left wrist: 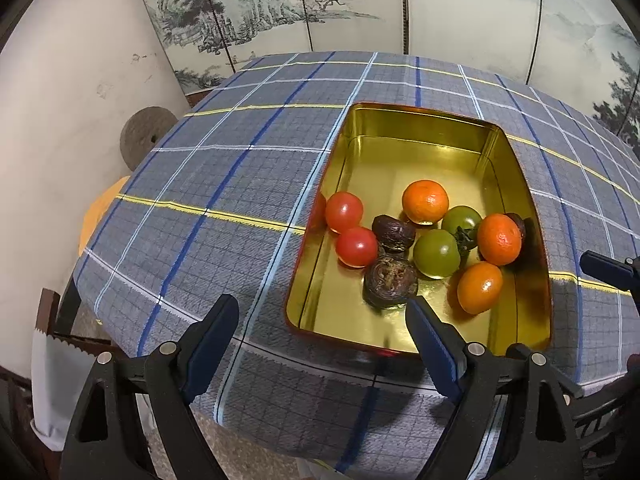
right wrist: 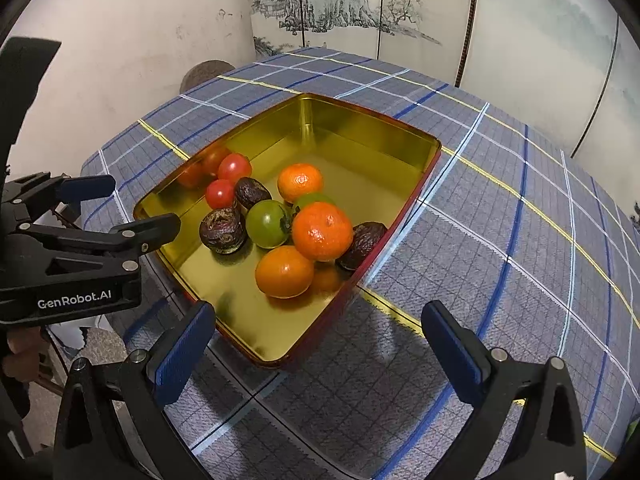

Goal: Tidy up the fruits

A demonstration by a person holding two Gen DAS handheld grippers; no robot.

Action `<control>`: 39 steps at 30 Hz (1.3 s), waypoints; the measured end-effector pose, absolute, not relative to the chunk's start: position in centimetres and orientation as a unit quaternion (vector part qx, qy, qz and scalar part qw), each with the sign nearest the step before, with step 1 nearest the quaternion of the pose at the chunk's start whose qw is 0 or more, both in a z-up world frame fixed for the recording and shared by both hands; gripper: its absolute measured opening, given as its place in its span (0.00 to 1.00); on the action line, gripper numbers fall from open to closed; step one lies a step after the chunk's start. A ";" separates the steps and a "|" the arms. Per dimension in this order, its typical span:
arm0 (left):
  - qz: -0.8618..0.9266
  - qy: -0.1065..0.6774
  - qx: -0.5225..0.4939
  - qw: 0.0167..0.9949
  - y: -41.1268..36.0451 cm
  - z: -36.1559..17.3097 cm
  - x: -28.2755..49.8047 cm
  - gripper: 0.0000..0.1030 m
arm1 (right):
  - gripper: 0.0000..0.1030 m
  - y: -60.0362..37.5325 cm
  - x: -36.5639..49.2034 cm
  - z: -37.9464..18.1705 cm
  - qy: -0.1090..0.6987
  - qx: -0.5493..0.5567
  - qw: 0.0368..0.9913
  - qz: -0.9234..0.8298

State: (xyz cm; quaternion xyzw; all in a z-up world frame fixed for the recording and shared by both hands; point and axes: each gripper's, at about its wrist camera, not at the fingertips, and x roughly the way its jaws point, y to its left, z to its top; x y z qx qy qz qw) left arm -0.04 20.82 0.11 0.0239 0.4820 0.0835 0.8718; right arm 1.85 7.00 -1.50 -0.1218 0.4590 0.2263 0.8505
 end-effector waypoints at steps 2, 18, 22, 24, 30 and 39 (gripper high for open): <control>0.080 0.482 0.024 0.872 20.7 0.2 -0.1 0.83 | 0.99 7.0 1.8 -1.6 0.461 -0.121 0.849 0.229; 0.072 0.485 0.025 0.871 20.2 0.0 0.1 0.83 | 0.99 7.4 1.7 -2.0 0.469 -0.125 0.844 0.230; 0.071 0.485 0.023 0.871 20.2 0.0 0.2 0.83 | 0.99 7.4 1.7 -2.0 0.469 -0.124 0.843 0.232; 0.070 0.487 0.019 0.871 20.2 -0.1 0.2 0.83 | 0.99 7.5 1.6 -2.0 0.469 -0.126 0.842 0.233; 0.075 0.485 0.018 0.871 20.4 -0.2 0.1 0.83 | 0.99 7.5 1.5 -2.1 0.471 -0.124 0.841 0.235; 0.079 0.486 0.015 0.870 20.6 -0.1 0.2 0.83 | 0.99 7.4 1.4 -2.3 0.473 -0.125 0.839 0.236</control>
